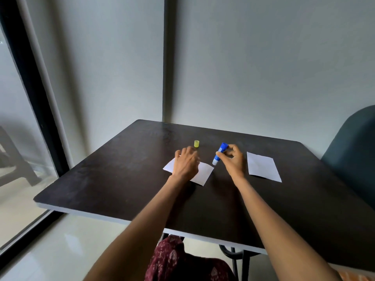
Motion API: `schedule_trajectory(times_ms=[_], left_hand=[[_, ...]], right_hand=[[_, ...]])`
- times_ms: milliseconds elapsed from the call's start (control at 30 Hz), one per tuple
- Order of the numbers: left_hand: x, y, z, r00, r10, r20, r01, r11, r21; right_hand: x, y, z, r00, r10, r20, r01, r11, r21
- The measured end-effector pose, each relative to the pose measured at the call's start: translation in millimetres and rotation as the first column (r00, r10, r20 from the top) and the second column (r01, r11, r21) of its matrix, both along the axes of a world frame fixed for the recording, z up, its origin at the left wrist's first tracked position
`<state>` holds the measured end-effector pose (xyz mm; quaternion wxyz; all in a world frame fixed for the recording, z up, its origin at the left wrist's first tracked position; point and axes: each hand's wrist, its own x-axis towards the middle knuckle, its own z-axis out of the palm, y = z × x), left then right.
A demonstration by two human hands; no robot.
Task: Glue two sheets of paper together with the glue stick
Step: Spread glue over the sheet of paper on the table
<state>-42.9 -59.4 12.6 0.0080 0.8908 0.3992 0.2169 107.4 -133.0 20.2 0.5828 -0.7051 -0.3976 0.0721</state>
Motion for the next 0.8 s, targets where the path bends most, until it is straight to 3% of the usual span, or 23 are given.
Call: schedule_trajectory(times_ms=[67,133,200,333,600,800], left_hand=[[2.0,0.7,9.5,0.974,-0.218,-0.062,0.214,0.975,-0.065],[-0.2,3.9,16.6,0.928,-0.323,-0.183,0.289,0.938,-0.19],[-2.0,8.7,18.1,0.898,-0.333,-0.289,0.266,0.932,-0.246],[2.3,13.1,13.7,0.874,-0.262,-0.409,0.194,0.96,-0.201],[3.4,26.3,10.8,0.926,-0.261,-0.273,0.187,0.944,-0.271],[-5.5,31.8,8.7,0.901,-0.326,-0.286,0.229,0.918,-0.324]], right_hand=[[-0.4,3.5,-2.9,1.0,-0.003,-0.029,0.003,1.0,0.008],[-0.5,6.3,-4.6,0.999,-0.01,-0.031,0.01,1.0,0.008],[0.4,8.8,-5.0,0.999,-0.011,-0.031,0.012,1.0,0.012],[3.5,15.2,-3.3,1.0,-0.017,-0.013,0.017,1.0,0.001],[0.1,36.9,3.8,1.0,0.021,0.003,-0.021,0.998,-0.058],[-10.2,54.6,2.8,0.997,0.035,0.062,-0.028,0.993,-0.116]])
